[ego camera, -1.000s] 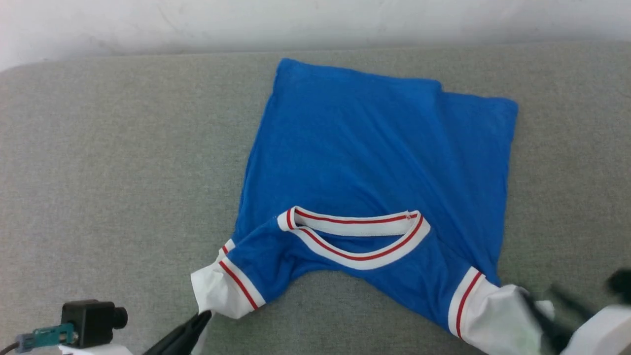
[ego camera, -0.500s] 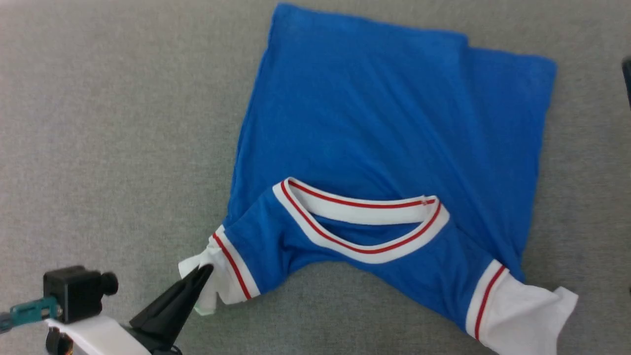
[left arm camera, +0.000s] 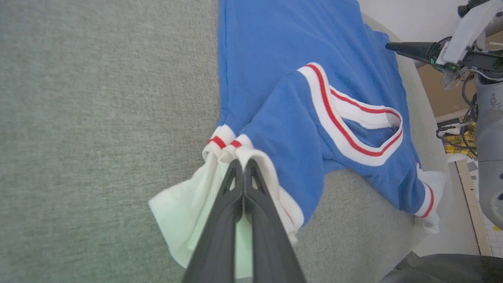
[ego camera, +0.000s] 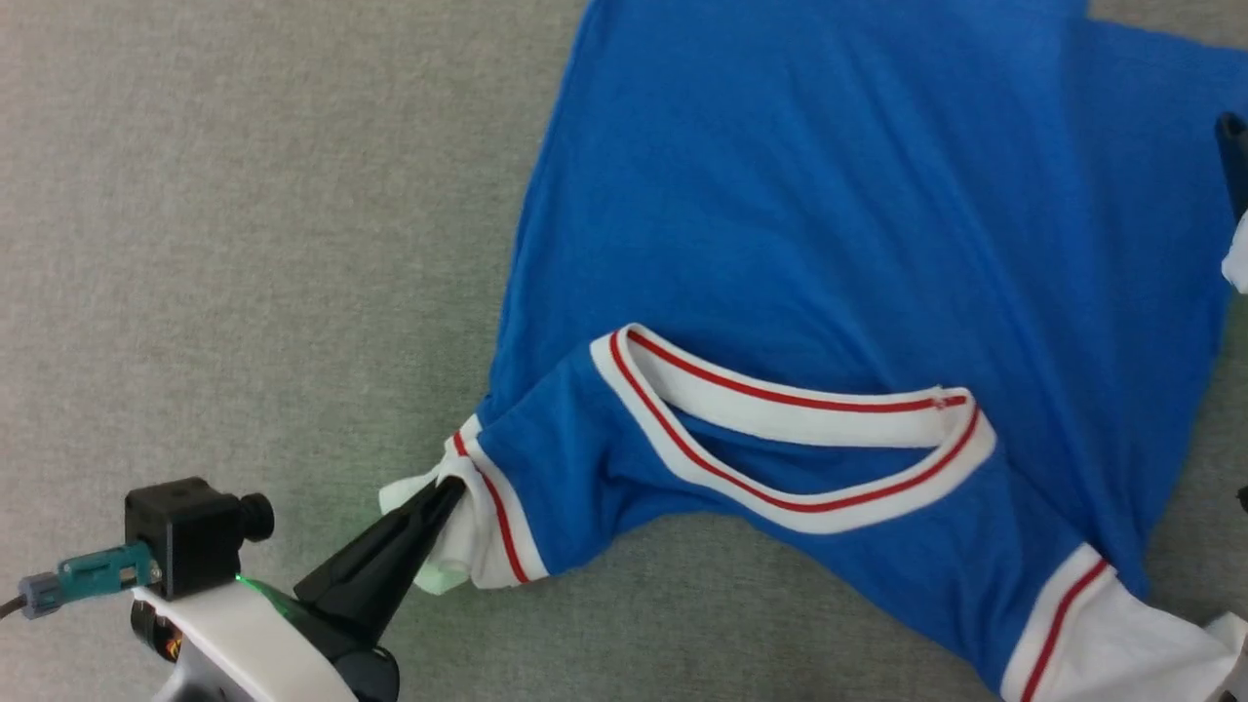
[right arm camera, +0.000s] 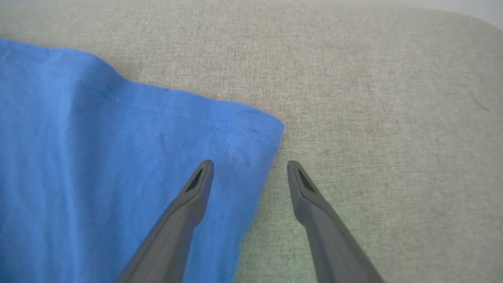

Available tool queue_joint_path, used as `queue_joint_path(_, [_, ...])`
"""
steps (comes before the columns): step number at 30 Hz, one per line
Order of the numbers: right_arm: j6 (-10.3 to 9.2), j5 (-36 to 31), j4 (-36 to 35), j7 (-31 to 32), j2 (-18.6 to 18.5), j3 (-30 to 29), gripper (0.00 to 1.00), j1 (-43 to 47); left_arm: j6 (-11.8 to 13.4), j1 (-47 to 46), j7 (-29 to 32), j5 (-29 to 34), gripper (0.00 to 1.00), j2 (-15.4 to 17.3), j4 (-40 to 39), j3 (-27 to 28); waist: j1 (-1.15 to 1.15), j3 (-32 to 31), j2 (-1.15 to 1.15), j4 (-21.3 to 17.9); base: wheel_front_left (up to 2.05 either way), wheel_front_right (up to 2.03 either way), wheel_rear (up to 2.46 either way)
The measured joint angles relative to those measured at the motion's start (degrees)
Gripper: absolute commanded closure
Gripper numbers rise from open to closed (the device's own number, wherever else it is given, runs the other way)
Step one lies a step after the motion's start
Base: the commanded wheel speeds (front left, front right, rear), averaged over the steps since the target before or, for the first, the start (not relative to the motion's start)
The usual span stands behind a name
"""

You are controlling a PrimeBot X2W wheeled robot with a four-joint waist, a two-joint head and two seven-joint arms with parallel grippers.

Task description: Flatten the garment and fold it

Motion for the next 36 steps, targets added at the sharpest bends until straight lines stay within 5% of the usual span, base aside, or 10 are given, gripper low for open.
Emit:
queue_joint_path(6, [0.0, -1.6, 1.3, -0.2, 0.1, -1.8, 0.0, -0.1, -0.4, -0.6, 0.0, 0.1, 1.0, -0.2, 0.7, -0.6, -0.01, 1.8, 0.0, 2.0, 0.0, 0.0, 0.0])
queue_joint_path(7, [0.0, -1.6, 1.3, -0.3, 0.0, -1.9, 0.35, -0.2, -0.4, -0.8, 0.0, 0.1, 1.0, -0.3, 0.8, -0.7, -0.02, 2.0, 0.0, 2.2, 0.0, 0.0, 0.0])
queue_joint_path(8, [0.0, -1.6, 1.4, -0.6, -0.1, -2.0, 0.84, -0.3, -0.4, -1.1, 0.0, 0.1, 1.0, -0.5, 0.9, -0.7, -0.02, 2.1, 0.0, 2.4, 0.0, 0.0, 0.0])
queue_joint_path(9, [0.0, -1.6, 1.4, -0.8, -0.1, -2.0, 1.0, -0.4, -0.5, -1.3, -0.1, 0.1, 1.0, -0.5, 1.0, -0.8, -0.01, 2.3, 0.0, 2.5, 0.0, 0.0, 0.0])
queue_joint_path(17, [0.01, 0.7, 1.8, -2.9, 0.4, -1.9, 1.0, -0.4, -0.5, -1.5, -0.5, 0.4, 1.0, -0.7, 1.7, -0.9, 0.0, 0.6, 0.0, 1.8, 0.0, 0.0, 0.0])
queue_joint_path(23, [0.01, 7.0, -4.3, -7.7, 1.0, -4.8, 1.0, 4.2, -0.4, -1.4, -2.0, 1.4, 1.0, -0.9, 2.4, -0.5, -0.02, -3.3, 0.0, 0.4, 0.0, 0.0, 0.0])
queue_joint_path(30, [0.01, 15.5, -15.6, -9.5, 3.6, -15.2, 1.0, 23.9, 0.6, -0.9, -3.6, 5.4, 1.0, -0.6, 3.6, -0.2, -0.02, -8.0, 0.0, -1.7, 0.0, 0.0, 0.0])
queue_joint_path(36, [0.01, 23.0, -17.9, -4.0, 4.0, -20.3, 1.0, 43.2, 1.4, 0.5, -3.6, 6.8, 1.0, 0.0, 4.0, -0.5, -0.03, -9.8, 0.0, -4.1, 0.0, 0.0, 0.0])
